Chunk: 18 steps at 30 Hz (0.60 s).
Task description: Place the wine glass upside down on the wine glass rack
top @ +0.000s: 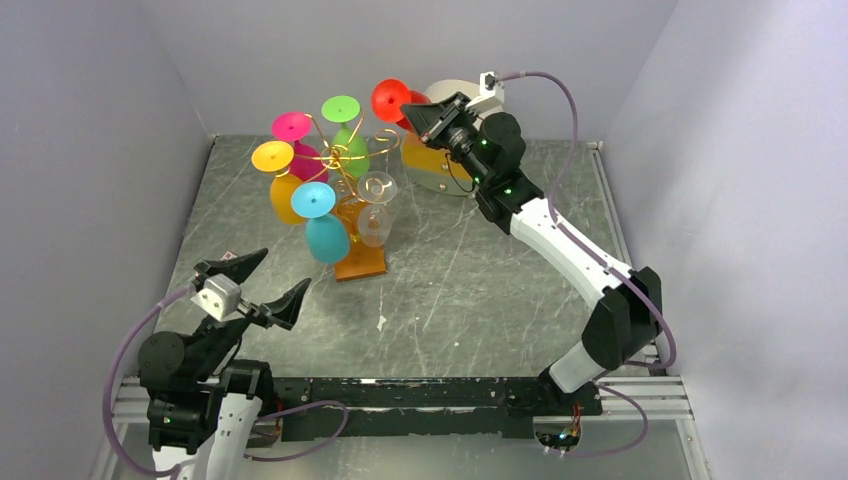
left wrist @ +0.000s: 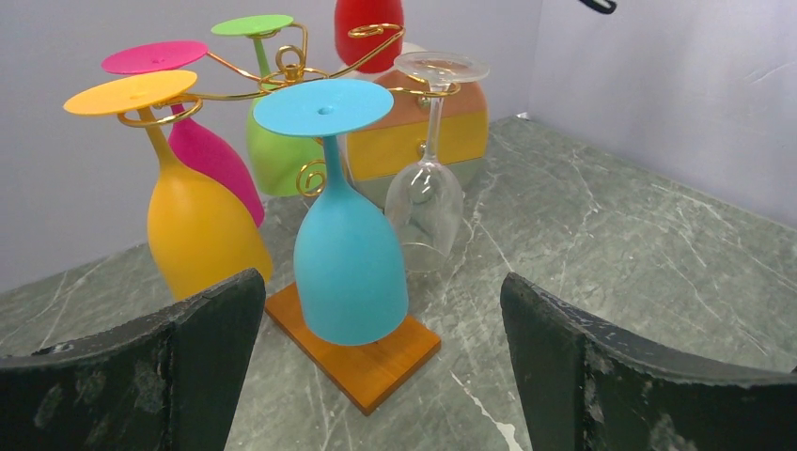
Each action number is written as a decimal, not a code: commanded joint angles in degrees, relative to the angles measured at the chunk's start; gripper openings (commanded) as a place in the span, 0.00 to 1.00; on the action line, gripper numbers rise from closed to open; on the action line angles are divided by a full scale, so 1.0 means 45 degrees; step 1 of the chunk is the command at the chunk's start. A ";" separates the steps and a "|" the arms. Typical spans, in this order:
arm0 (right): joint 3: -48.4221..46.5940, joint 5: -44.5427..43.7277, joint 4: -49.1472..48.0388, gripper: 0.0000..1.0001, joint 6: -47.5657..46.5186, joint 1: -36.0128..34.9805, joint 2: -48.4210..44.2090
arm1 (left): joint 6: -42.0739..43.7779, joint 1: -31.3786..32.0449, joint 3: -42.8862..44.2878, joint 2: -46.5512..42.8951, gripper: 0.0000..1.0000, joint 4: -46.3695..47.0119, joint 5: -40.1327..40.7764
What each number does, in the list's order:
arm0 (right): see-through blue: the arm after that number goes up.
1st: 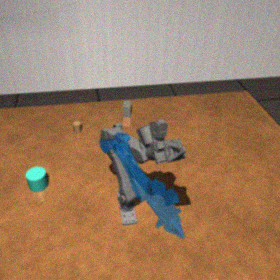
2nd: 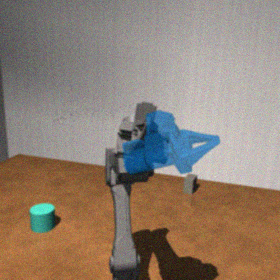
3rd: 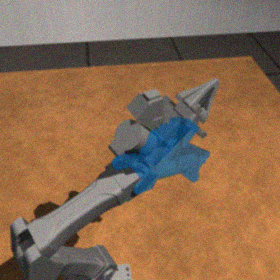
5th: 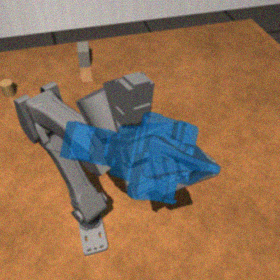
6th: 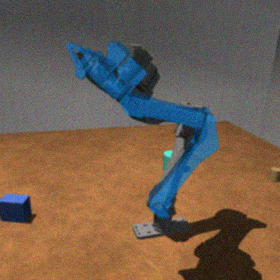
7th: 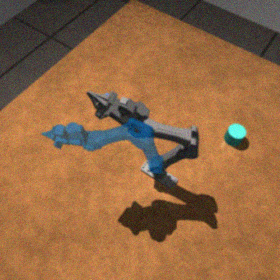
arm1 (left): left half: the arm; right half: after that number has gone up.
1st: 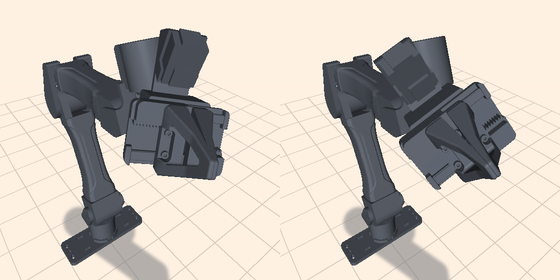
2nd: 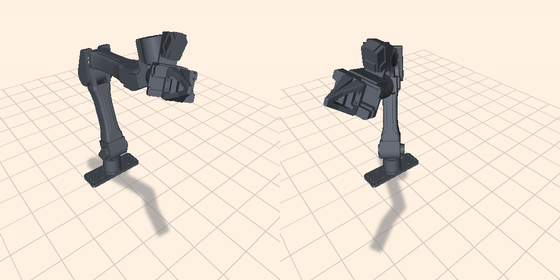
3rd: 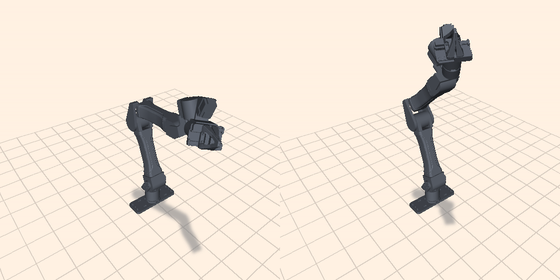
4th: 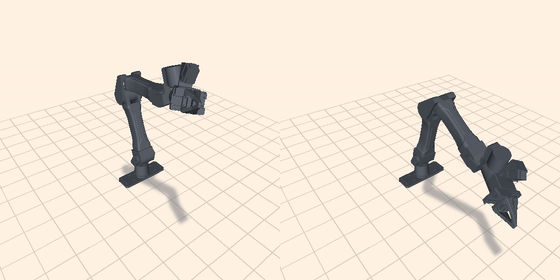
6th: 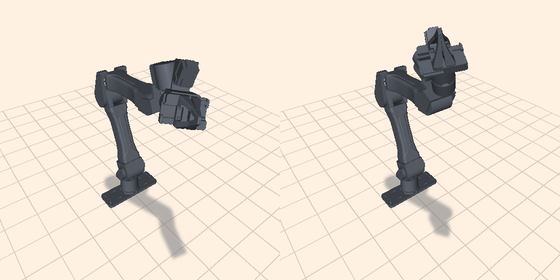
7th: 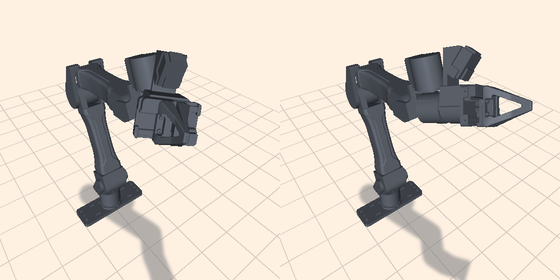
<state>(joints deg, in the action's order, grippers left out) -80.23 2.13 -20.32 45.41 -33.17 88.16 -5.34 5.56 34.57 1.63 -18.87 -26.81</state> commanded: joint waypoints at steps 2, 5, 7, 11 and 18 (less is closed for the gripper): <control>-0.0535 0.0695 -0.0714 0.00 0.1130 0.0085 0.0539 | 0.0112 0.0067 -0.0004 -0.0242 0.99 -0.0125 0.0159; -0.0408 0.0803 -0.0747 0.00 0.1359 0.0081 0.0603 | 0.0128 0.0110 -0.0025 -0.0261 0.99 -0.0104 0.0122; -0.0269 0.0818 -0.0804 0.00 0.1453 0.0086 0.0584 | 0.0132 0.0131 -0.0025 -0.0258 0.99 -0.0122 0.0132; 0.0013 0.1049 -0.0921 0.00 0.1660 0.0085 0.0538 | 0.0132 0.0151 -0.0025 -0.0332 0.99 -0.0161 0.0229; 0.0010 0.1362 -0.0720 0.00 0.1799 0.0079 0.0608 | 0.0133 0.0151 -0.0025 -0.0171 0.99 -0.0103 0.0151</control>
<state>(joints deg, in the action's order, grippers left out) -80.44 7.05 -21.85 52.56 -33.15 91.53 -5.15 6.09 34.54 0.99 -19.16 -26.74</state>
